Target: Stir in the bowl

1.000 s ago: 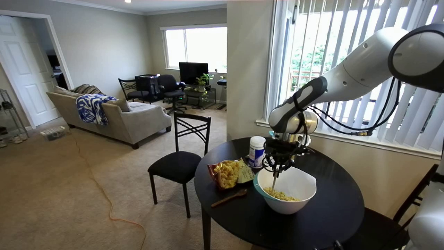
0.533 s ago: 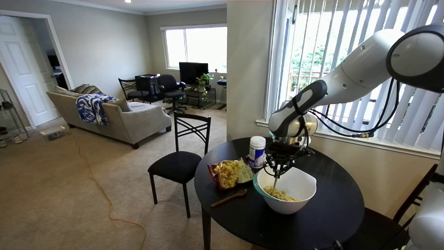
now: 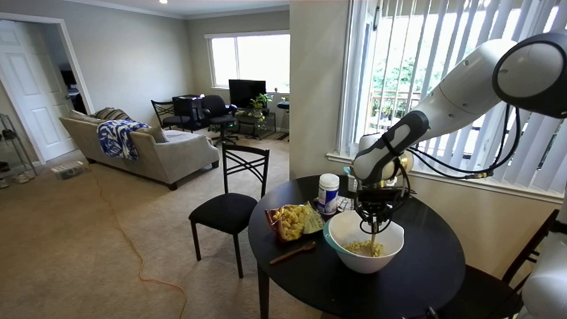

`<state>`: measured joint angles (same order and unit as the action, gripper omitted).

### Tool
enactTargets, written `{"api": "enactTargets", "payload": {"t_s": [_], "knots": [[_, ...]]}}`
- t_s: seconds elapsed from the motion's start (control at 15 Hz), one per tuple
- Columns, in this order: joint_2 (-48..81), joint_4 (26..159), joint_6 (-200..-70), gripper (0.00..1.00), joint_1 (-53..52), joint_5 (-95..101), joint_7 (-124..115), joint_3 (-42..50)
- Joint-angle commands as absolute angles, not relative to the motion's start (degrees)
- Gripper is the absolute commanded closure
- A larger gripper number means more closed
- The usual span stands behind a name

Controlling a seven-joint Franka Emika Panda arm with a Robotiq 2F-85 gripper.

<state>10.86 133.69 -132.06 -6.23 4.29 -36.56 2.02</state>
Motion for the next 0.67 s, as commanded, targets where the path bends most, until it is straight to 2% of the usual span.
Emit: {"api": "enactTargets", "payload": {"t_s": [0.0,0.6], "knots": [[9.88,134.24,-128.67,0.97,-6.23,8.44,-37.57,2.29],[10.46,132.99,-125.13,0.97,-5.68,1.76,-23.70,-1.17]]}}
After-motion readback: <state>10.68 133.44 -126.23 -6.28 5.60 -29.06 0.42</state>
